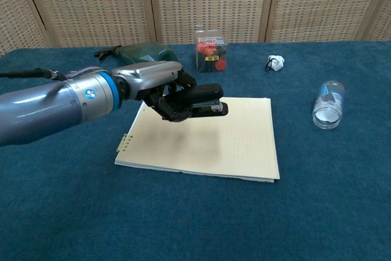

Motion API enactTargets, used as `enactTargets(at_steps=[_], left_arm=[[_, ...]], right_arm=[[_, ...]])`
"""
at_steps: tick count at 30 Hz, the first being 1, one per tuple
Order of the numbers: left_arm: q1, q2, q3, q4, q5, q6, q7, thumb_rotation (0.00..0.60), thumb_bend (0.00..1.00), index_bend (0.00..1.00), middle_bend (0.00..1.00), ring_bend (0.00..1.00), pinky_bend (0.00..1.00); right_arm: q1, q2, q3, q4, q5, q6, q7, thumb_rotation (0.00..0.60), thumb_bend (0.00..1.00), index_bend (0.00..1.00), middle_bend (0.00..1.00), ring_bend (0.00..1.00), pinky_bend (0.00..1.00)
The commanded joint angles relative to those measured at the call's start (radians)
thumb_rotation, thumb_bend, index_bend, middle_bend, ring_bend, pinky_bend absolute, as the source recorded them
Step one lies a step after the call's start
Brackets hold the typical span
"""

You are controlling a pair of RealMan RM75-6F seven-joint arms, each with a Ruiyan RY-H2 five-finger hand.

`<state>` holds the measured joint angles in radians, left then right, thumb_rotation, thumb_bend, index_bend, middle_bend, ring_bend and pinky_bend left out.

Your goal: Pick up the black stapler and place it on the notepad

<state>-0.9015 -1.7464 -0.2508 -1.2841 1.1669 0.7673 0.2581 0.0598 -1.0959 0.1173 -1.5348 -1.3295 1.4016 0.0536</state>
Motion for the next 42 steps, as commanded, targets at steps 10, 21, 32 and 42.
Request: enactTargets(at_steps=[10,21,32,42], left_arm=[[-0.08,-0.159,0.02,0.207,-0.054,-0.054,0.038,0.6,0.37,0.54,0.35,0.48,0.53],[-0.06,-0.102,0.029,0.125,-0.021,-0.01,0.008,0.6,0.0,0.0,0.0,0.0,0.05],[0.087,0.161,0.028,-0.175,0.053,0.231,-0.012,0.6,0.0,0.0,0.0,0.0,0.03],[0.283,0.406,0.103,-0.344,0.104,0.42,-0.059,0.6,0.0,0.0,0.0,0.0,0.0]], right_arm=[[-0.002,-0.002,0.01,0.02,0.031,-0.015,0.01,0.6,0.0,0.0,0.0,0.0,0.0],[-0.005,0.004,0.009,0.016,0.02,-0.009,0.024,0.6,0.0,0.0,0.0,0.0,0.0],[-0.015,0.013,-0.004,-0.014,-0.025,0.025,0.022,0.6,0.0,0.0,0.0,0.0,0.0],[-0.015,0.011,-0.018,-0.043,-0.065,0.042,-0.01,0.6,0.0,0.0,0.0,0.0,0.0]])
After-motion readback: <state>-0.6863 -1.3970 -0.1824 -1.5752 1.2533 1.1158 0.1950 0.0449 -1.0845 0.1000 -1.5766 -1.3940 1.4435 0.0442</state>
